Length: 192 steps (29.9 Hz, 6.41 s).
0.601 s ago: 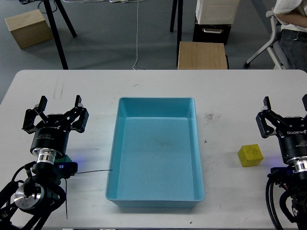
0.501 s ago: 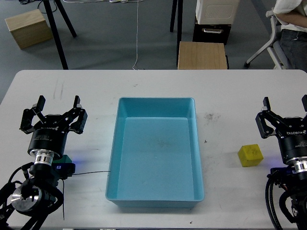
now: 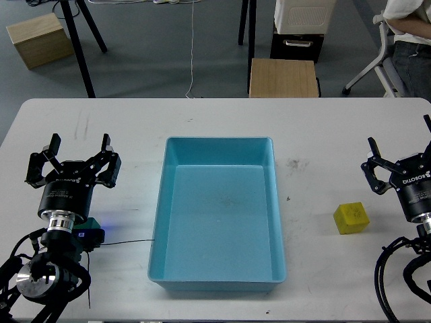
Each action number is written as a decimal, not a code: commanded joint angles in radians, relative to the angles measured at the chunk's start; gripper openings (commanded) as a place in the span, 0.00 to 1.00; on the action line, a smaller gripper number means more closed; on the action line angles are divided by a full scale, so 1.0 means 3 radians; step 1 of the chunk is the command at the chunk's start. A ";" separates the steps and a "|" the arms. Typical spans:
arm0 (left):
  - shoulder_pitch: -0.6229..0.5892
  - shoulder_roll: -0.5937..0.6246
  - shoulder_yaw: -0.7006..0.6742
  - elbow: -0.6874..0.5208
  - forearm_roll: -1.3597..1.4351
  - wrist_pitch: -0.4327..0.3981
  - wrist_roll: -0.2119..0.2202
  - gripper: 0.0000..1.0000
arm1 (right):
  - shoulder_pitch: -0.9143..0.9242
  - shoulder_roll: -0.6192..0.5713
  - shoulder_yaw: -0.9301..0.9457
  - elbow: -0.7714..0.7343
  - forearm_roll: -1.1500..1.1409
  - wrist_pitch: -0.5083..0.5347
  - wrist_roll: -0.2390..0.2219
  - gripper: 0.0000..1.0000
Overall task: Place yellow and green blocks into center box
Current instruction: 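Raise the right gripper and move it toward the yellow cube, then lower the right gripper onto the yellow cube and close it, then lift the yellow cube with the right gripper over the blue tub, then lower the yellow cube into the tub and open the right gripper, then withdraw the right gripper away from the tub, then move the left gripper down toward the dark green cube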
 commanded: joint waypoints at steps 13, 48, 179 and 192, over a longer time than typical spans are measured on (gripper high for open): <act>0.0004 -0.0175 0.0005 0.0016 0.0005 -0.0015 0.0005 1.00 | 0.1339 -0.3444 -0.2128 0.0302 -0.1039 0.0159 -0.0627 0.98; 0.0004 -0.0242 0.0000 0.0042 0.0000 -0.0045 0.0000 1.00 | 0.2962 -0.2704 -0.4481 0.0251 -0.1842 0.0476 -0.1727 0.91; -0.1514 0.1813 0.0015 0.0716 0.0902 -0.0029 -0.0143 1.00 | 0.2616 0.0369 -0.0664 -0.0794 -0.4051 0.0287 0.0682 0.96; -0.1617 0.2176 -0.0144 0.0824 0.5090 -0.0137 -0.0331 1.00 | 0.0646 0.0395 0.0289 0.0016 -0.2538 0.0124 0.0543 0.96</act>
